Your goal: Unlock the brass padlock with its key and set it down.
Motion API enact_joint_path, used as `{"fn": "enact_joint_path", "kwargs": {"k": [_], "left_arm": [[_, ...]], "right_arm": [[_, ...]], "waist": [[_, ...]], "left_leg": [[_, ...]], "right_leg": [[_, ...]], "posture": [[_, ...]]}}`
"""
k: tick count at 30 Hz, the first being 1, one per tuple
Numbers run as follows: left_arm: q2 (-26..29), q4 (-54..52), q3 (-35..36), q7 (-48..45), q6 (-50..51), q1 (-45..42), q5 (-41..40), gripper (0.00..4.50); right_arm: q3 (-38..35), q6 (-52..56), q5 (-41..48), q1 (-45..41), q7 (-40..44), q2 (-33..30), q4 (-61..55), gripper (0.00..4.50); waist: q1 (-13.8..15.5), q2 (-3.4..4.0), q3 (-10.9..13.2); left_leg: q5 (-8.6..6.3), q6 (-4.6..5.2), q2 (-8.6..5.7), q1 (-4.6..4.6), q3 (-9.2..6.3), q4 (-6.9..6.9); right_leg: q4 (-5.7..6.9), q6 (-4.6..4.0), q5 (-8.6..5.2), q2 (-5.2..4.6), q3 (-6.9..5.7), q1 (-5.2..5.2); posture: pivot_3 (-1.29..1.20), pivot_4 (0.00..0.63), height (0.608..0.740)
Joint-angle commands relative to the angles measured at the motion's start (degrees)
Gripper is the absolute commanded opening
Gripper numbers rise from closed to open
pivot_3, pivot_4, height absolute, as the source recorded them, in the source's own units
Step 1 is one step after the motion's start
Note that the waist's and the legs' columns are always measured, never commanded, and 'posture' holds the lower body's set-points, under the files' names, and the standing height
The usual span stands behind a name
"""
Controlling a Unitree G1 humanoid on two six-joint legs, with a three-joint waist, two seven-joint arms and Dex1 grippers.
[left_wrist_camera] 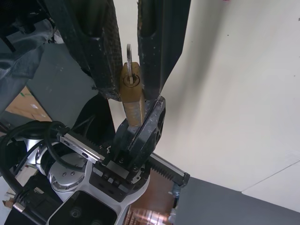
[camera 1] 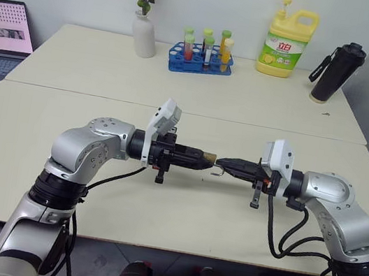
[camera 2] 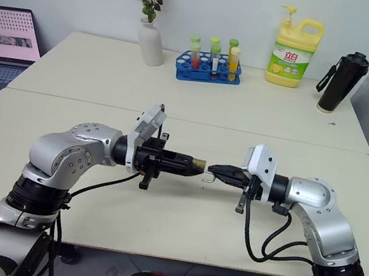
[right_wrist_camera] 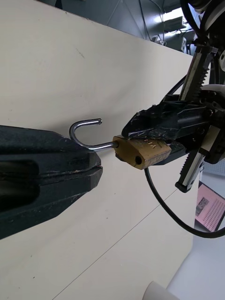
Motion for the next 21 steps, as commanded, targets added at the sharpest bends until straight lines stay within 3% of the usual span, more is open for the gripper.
{"fn": "enact_joint_path", "kwargs": {"k": [1,4,7,12,18,21], "left_arm": [[0.1,-1.8,2.2,1.4,0.5,-0.7,-1.7,0.15],[-0.5,-0.6,2.7,3.7,2.6,-0.1,-2.4,0.15],[-1.8,0.0,3.0,7.5,6.5,1.8,-3.2,0.15],[-4.7,2.1,0.0,14.6,8.1,5.2,0.8,0.15],[-8.3,4.1,-1.6,19.1,9.1,6.0,2.4,0.15],[-9.6,6.3,-2.2,21.2,8.5,5.7,4.1,0.15]], "right_arm": [[-0.7,-0.3,-1.3,-0.2,-1.1,-0.5,0.1,0.0],[-1.1,-2.9,-3.0,2.2,0.6,-2.5,1.3,0.0],[-2.1,-5.6,-5.4,6.4,-0.2,-4.5,1.0,0.55],[-3.9,-1.8,-3.8,13.0,-3.4,-4.8,-5.4,2.37],[-2.1,0.3,-4.7,14.4,-5.7,-3.5,-8.6,4.5],[-1.3,1.7,-5.2,14.3,-7.0,-3.0,-8.7,4.5]], "waist": [[0.0,0.0,0.0],[0.0,0.0,0.0],[0.0,0.0,0.0],[0.1,0.0,0.0],[0.0,0.0,0.0],[0.0,-0.01,0.0]], "left_leg": [[0.0,0.0,0.0,0.0,0.0,0.0],[0.0,0.0,0.0,0.0,0.0,0.0],[0.0,0.0,-0.02,-0.02,0.0,0.0],[0.0,0.0,-0.01,-0.02,-0.02,0.0],[0.0,0.0,0.0,0.01,-0.02,0.01],[0.0,0.0,-0.01,0.02,-0.02,0.0]], "right_leg": [[0.0,0.0,0.0,0.0,0.0,0.0],[0.0,0.0,0.0,0.0,0.0,0.0],[-0.02,0.01,0.0,-0.02,0.01,0.0],[-0.01,0.01,0.0,-0.02,0.01,0.0],[0.02,0.01,0.0,0.0,0.01,0.0],[0.02,0.01,0.0,0.0,0.01,0.0]], "posture": [[0.0,0.15,0.74],[0.0,0.15,0.74],[0.0,0.15,0.74],[0.0,0.15,0.74],[0.0,0.15,0.74],[0.0,0.15,0.74]]}}
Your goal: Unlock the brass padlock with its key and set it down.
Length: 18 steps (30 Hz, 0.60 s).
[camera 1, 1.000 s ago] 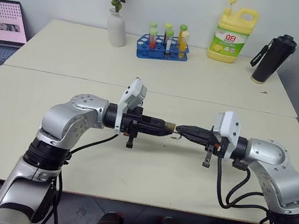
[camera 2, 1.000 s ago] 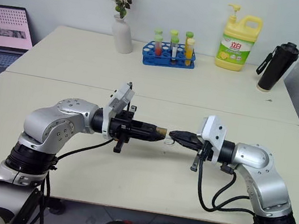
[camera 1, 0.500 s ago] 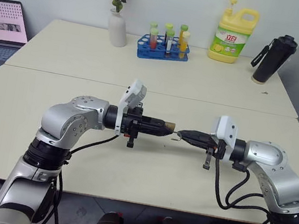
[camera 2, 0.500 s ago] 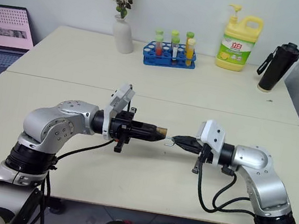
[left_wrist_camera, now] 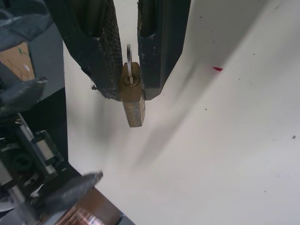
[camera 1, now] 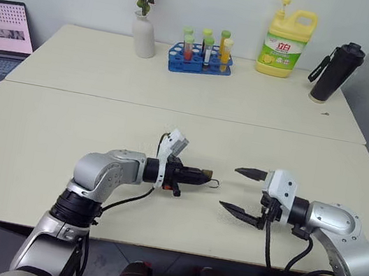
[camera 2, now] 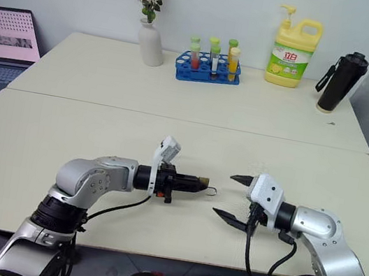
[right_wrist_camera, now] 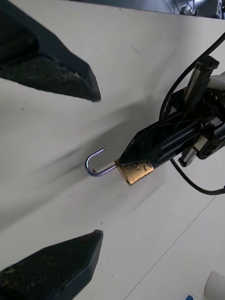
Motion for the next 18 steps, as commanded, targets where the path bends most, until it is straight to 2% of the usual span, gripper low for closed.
{"fn": "enact_joint_path", "kwargs": {"k": [1,16,17,18], "left_arm": [[-1.5,1.6,0.2,2.3,-0.9,-0.8,1.6,0.15],[-3.8,7.4,-1.0,3.6,-0.3,-3.6,4.8,0.15],[-3.8,8.0,-1.5,3.9,-1.3,-3.8,5.8,0.87],[-3.8,8.4,-1.7,3.8,-2.2,-4.0,6.4,1.08]], "right_arm": [[0.5,1.2,-0.4,-0.2,-1.7,0.5,-2.1,4.5],[2.1,5.2,-1.7,-1.6,-3.2,0.2,-1.6,4.5],[2.0,5.3,-1.8,-1.6,-3.4,0.3,-1.6,4.5],[1.9,5.4,-1.9,-1.6,-3.6,0.3,-1.6,4.5]], "waist": [[0.0,0.0,0.0],[0.0,0.0,0.0],[0.0,0.0,0.0],[0.0,0.0,0.0]], "left_leg": [[0.0,0.0,0.0,-0.01,0.0,0.0],[0.0,0.0,-0.02,-0.02,0.0,0.0],[0.0,0.0,-0.02,-0.02,0.0,0.0],[0.0,0.0,-0.02,-0.02,0.0,0.0]], "right_leg": [[0.0,0.0,0.0,0.0,0.0,0.0],[-0.01,0.0,0.0,-0.01,0.0,0.0],[-0.01,0.0,0.0,-0.01,-0.01,0.0],[-0.01,0.0,0.0,-0.01,-0.01,0.0]], "posture": [[0.0,0.15,0.74],[0.0,0.15,0.74],[0.0,0.15,0.74],[0.0,0.15,0.74]]}}
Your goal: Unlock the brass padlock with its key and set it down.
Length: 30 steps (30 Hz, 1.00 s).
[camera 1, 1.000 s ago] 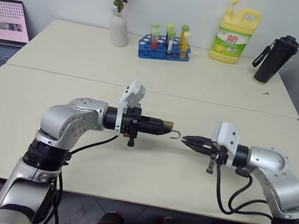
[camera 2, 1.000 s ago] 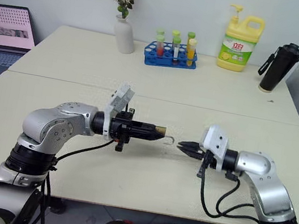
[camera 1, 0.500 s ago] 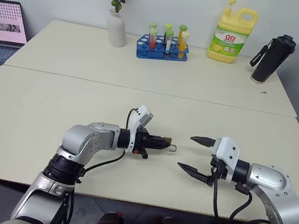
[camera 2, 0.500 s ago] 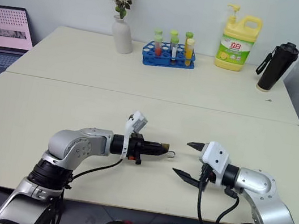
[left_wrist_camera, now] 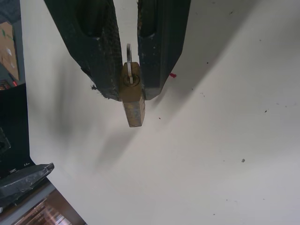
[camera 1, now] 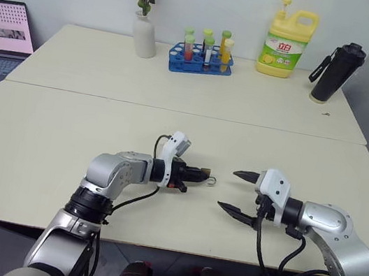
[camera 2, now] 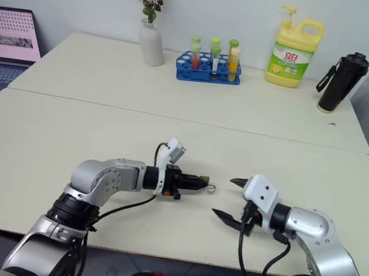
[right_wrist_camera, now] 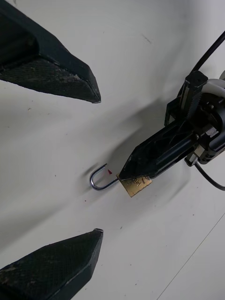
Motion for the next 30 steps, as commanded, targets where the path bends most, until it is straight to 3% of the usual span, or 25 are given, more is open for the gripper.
{"fn": "enact_joint_path", "kwargs": {"k": [1,7,11,17,24,30], "left_arm": [[-0.4,0.7,-1.2,-0.3,-3.4,-1.3,2.4,1.43],[1.9,2.8,2.3,-0.2,-15.2,-5.0,7.0,3.35],[6.6,-0.8,3.5,-3.6,-23.9,-4.2,9.0,3.35],[14.0,-12.1,7.6,-3.5,-35.9,4.8,13.2,3.35],[19.8,-27.5,13.0,-3.7,-33.8,21.8,10.6,3.35],[22.0,-32.1,13.3,-6.5,-32.7,29.1,8.4,3.35]], "right_arm": [[-0.5,0.5,-0.3,-0.8,-0.8,-0.1,-1.6,4.5],[-1.8,1.3,0.8,-0.5,-0.6,-0.5,-2.4,4.5],[-2.4,1.3,1.0,-0.5,-0.2,-0.9,-2.1,4.5],[-2.6,1.4,3.3,-1.2,2.8,-2.2,-1.5,4.5],[-3.0,-1.5,2.9,-3.9,7.0,-4.3,2.7,4.5],[-3.7,-3.2,3.5,-4.8,10.7,-6.3,5.5,4.5]], "waist": [[0.0,0.0,0.0],[0.0,0.0,0.0],[-0.2,0.0,0.0],[0.0,0.0,0.0],[-0.1,0.0,0.0],[0.2,0.0,0.0]], "left_leg": [[0.0,0.0,0.0,0.0,0.01,0.0],[0.0,0.0,0.0,-0.01,0.01,0.0],[0.0,0.0,0.02,0.03,0.05,-0.06],[0.0,0.0,0.04,0.01,0.07,-0.09],[-0.01,0.0,0.05,0.03,0.09,-0.1],[0.0,0.01,0.04,0.03,0.04,-0.09]], "right_leg": [[0.0,0.0,0.0,0.0,0.01,0.0],[0.0,0.0,0.0,0.0,0.01,0.0],[-0.02,0.0,0.0,0.03,0.05,-0.01],[-0.07,0.0,0.0,-0.08,0.05,-0.01],[-0.08,0.0,0.0,-0.27,0.04,-0.01],[-0.07,0.0,0.0,-0.27,-0.04,0.0]], "posture": [[0.0,0.15,0.74],[0.0,0.15,0.74],[0.0,0.15,0.74],[0.0,0.15,0.74],[0.0,0.15,0.74],[0.0,0.15,0.74]]}}
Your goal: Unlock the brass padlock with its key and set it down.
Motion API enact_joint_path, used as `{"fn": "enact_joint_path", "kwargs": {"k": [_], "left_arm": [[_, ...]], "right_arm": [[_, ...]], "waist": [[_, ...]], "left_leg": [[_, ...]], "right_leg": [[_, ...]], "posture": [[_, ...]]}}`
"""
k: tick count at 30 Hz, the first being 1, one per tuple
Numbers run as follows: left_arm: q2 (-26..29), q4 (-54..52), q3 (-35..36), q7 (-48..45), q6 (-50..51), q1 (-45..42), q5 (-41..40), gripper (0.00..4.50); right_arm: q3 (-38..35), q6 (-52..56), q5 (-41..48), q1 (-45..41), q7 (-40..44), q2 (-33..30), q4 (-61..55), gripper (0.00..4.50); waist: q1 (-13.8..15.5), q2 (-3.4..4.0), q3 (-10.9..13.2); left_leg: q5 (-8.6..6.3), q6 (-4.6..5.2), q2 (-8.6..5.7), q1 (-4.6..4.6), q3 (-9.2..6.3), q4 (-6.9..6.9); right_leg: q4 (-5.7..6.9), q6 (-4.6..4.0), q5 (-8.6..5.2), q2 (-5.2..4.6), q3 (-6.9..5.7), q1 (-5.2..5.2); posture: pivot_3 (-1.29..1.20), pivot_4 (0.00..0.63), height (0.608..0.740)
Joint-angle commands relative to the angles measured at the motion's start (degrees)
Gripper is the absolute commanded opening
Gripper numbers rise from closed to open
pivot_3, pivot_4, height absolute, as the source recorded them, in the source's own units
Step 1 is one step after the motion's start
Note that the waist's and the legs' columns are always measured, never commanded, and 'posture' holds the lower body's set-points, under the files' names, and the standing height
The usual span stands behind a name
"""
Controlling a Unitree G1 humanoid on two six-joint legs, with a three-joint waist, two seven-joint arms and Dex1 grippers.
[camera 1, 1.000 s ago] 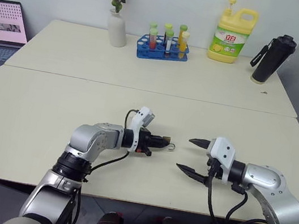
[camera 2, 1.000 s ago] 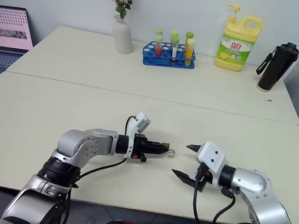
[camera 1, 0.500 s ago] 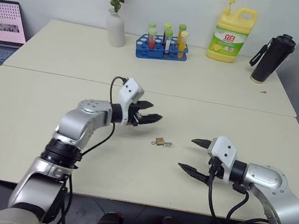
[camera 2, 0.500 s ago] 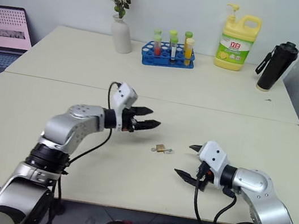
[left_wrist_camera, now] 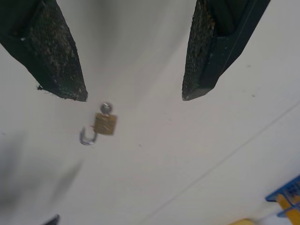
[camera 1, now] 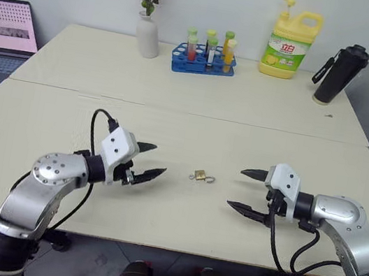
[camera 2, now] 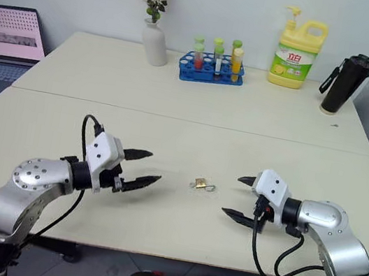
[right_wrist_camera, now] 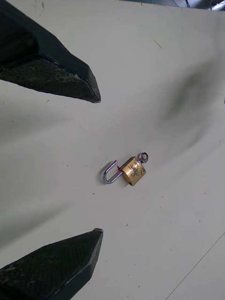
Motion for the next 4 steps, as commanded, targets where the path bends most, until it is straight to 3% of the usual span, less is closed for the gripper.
{"fn": "enact_joint_path", "kwargs": {"k": [1,4], "left_arm": [[0.9,-3.8,1.4,-1.5,0.7,1.0,-2.6,3.35],[2.0,-4.0,1.0,-3.6,0.0,1.6,-3.0,3.35]], "right_arm": [[-1.7,-1.6,0.8,-0.7,2.1,-1.4,0.2,4.5],[-1.3,-1.6,0.7,-1.2,2.0,-1.1,0.4,4.5]], "waist": [[0.0,-0.01,0.0],[0.0,0.0,0.0]], "left_leg": [[0.0,0.0,-0.01,0.01,0.0,0.0],[0.0,0.0,0.01,0.0,-0.01,0.01]], "right_leg": [[0.0,0.0,0.0,0.0,-0.01,0.01],[0.0,0.0,0.0,0.01,-0.01,0.01]], "posture": [[0.0,0.15,0.74],[0.0,0.15,0.74]]}}
